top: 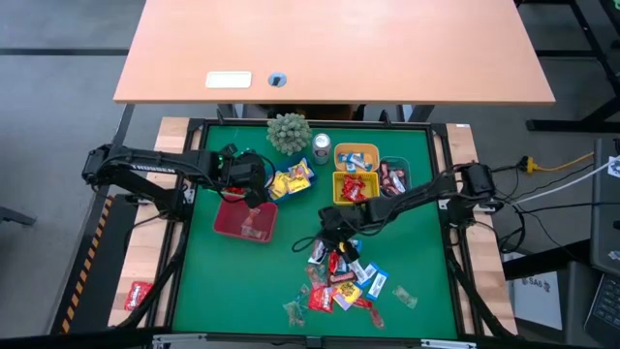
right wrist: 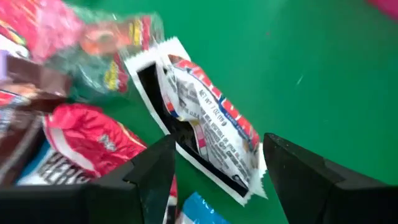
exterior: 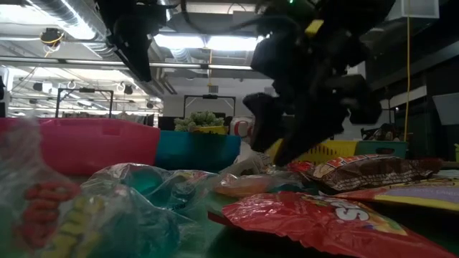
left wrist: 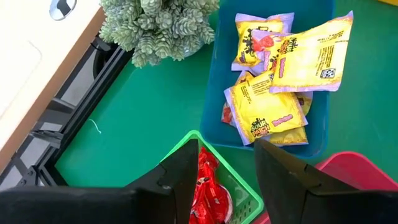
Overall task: Sort candy
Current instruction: Put the white chocolate bar into the green bin
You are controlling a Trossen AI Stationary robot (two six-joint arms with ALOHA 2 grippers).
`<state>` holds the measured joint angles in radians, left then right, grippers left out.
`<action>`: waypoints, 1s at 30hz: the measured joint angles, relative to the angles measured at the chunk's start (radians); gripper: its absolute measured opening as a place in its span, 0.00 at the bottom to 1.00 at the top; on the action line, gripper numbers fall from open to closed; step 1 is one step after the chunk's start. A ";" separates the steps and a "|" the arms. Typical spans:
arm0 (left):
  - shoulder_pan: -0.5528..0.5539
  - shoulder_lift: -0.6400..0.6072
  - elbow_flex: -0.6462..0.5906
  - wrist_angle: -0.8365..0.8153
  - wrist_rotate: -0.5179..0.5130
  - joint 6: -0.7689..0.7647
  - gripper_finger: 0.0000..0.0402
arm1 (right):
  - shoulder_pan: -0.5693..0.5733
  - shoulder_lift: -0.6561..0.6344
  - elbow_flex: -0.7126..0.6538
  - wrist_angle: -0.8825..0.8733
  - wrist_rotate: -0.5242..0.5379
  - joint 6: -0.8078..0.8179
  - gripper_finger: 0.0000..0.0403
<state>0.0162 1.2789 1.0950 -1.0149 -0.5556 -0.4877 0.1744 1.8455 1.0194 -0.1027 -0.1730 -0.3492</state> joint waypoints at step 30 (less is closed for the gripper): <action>0.000 0.000 0.000 0.033 -0.001 -0.009 0.36 | 0.057 -0.265 0.002 -0.298 0.158 0.029 0.11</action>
<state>0.0162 1.2789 1.0950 -0.9821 -0.5562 -0.4965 0.2312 1.5803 1.0210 -0.4005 -0.0150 -0.3199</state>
